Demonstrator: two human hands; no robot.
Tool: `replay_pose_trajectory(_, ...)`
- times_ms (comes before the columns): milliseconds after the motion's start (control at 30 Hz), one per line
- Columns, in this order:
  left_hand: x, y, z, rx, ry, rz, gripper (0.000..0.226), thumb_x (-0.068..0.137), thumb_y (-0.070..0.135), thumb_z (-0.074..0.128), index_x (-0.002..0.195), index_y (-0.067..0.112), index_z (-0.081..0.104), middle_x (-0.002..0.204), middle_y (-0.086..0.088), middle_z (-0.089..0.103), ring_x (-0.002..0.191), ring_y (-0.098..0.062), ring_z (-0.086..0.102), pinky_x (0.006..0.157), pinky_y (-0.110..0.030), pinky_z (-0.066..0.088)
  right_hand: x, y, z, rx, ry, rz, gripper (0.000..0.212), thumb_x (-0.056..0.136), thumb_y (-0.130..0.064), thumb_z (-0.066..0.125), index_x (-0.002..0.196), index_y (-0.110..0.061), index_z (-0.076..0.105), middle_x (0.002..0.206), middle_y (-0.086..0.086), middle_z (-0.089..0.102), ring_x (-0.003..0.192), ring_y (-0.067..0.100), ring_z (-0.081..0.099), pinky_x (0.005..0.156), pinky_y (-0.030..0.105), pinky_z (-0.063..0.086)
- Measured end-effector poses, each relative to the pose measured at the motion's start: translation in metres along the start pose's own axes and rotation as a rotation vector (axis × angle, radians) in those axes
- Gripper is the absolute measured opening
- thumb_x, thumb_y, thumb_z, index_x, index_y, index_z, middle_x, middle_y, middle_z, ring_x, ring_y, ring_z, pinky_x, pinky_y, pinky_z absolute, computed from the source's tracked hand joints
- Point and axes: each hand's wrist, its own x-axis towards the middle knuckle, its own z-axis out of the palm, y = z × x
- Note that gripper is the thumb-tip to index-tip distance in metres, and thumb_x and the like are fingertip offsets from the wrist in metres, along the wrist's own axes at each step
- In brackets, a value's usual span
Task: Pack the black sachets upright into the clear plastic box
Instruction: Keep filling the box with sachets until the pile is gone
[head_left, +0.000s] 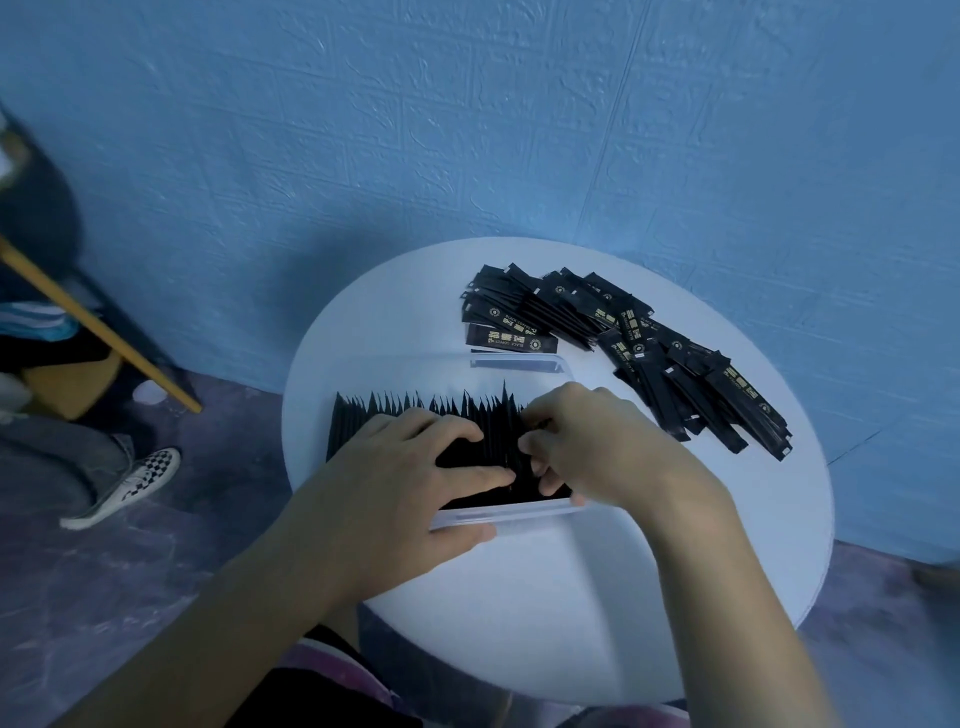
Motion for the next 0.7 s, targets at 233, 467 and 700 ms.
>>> replay_pose_trajectory(233, 0.000, 0.000, 0.001, 0.017, 0.009, 0.008, 0.049, 0.090, 0.064, 0.045, 0.133, 0.046, 0.058, 0.132, 0.010, 0.056, 0.115, -0.018, 0.056, 0.089, -0.041, 0.050, 0.008, -0.008, -0.002, -0.057, 0.008, -0.007, 0.015, 0.096, -0.027, 0.056, 0.101, -0.015, 0.063, 0.081, 0.007, 0.075, 0.066, 0.027, 0.073, 0.075, 0.038, 0.060)
replay_pose_trajectory(467, 0.000, 0.000, 0.002, 0.017, 0.031, 0.008, 0.054, 0.089, 0.065, 0.046, 0.135, 0.040, 0.058, 0.136, 0.013, 0.057, 0.115, -0.017, 0.057, 0.089, -0.042, 0.051, 0.017, -0.010, -0.002, 0.027, -0.040, 0.020, 0.054, 0.097, -0.020, 0.056, 0.148, -0.029, 0.038, 0.090, 0.006, 0.077, 0.068, 0.019, 0.075, 0.092, 0.035, 0.056)
replay_pose_trajectory(700, -0.001, 0.000, 0.001, -0.002, 0.016, 0.010, 0.058, 0.087, 0.068, 0.047, 0.136, 0.039, 0.057, 0.139, 0.012, 0.053, 0.122, -0.016, 0.052, 0.094, -0.042, 0.047, 0.016, -0.009, -0.002, 0.114, -0.038, 0.026, 0.058, 0.096, -0.017, 0.058, 0.148, -0.034, 0.040, 0.087, 0.002, 0.077, 0.065, 0.017, 0.075, 0.085, 0.030, 0.058)
